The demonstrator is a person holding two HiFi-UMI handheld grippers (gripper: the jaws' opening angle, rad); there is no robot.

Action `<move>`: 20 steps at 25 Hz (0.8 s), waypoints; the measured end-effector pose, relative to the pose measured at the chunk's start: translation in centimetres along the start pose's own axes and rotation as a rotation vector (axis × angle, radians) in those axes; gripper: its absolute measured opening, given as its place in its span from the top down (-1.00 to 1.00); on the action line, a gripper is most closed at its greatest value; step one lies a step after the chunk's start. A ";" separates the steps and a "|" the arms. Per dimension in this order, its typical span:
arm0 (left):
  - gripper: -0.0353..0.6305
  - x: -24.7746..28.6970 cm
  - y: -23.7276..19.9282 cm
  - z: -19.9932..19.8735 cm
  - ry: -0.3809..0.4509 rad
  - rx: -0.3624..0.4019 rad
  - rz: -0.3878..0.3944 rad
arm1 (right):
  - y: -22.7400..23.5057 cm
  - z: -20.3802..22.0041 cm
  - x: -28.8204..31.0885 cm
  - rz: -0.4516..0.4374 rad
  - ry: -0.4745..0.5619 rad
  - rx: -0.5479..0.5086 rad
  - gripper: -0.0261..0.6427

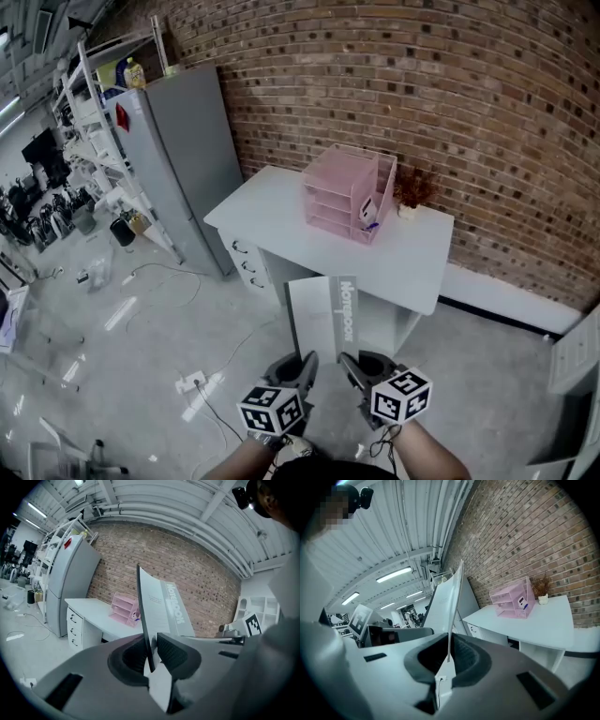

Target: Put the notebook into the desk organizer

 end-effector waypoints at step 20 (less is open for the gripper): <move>0.71 -2.2 -13.4 -3.7 0.005 -0.039 0.008 | -3.5 -2.9 13.5 -0.015 -0.044 -0.002 0.87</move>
Point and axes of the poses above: the fingertips, and each gripper's own axes: x forward along the fingers, y to its right, z out of its underside, the point moved 6 cm from there along -x, backward along the fingers, and after that the axes turned 8 degrees about -y, right-handed, at the moved point
